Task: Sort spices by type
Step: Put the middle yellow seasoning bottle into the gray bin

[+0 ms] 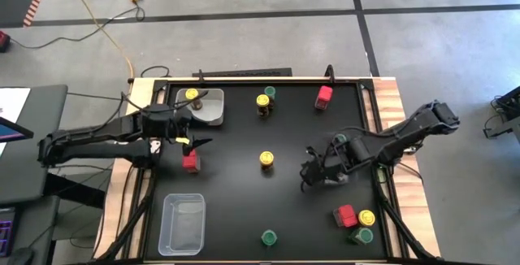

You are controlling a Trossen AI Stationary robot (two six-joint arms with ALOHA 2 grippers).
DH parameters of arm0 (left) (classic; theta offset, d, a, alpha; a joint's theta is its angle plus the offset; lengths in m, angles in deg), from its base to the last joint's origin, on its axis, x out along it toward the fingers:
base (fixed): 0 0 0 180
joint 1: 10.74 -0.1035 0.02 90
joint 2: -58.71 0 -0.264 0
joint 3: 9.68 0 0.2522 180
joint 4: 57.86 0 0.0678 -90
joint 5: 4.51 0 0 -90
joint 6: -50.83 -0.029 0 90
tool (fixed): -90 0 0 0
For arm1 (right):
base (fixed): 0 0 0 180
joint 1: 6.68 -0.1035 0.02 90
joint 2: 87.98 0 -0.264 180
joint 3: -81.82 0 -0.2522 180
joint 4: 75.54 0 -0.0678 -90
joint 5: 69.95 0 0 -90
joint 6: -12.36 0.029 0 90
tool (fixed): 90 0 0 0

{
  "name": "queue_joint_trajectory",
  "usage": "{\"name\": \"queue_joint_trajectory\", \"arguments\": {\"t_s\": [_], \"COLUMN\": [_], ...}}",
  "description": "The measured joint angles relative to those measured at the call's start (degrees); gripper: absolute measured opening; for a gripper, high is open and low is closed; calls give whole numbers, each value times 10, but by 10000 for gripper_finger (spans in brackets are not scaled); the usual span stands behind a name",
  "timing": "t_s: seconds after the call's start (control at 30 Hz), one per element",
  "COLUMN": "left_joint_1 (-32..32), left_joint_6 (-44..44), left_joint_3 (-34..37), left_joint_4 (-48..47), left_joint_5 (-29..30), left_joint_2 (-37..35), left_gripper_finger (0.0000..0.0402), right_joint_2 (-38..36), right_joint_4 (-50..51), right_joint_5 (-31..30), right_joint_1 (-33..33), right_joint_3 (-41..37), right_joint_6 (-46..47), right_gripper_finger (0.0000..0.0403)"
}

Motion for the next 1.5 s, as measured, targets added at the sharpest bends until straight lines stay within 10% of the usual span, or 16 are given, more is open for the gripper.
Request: {"name": "queue_joint_trajectory", "arguments": {"t_s": [0.73,1.5], "left_joint_1": [261,323], "left_joint_6": [131,188], "left_joint_3": [-183,-221], "left_joint_4": [14,-16], "left_joint_5": [320,323], "left_joint_2": [283,325], "left_gripper_finger": [332,332], "right_joint_2": [-137,-139], "right_joint_4": [-79,-108], "right_joint_5": [-101,-156], "right_joint_1": [-165,-243], "right_joint_3": [-127,-147], "right_joint_6": [9,97], "right_gripper_finger": [306,306]}}
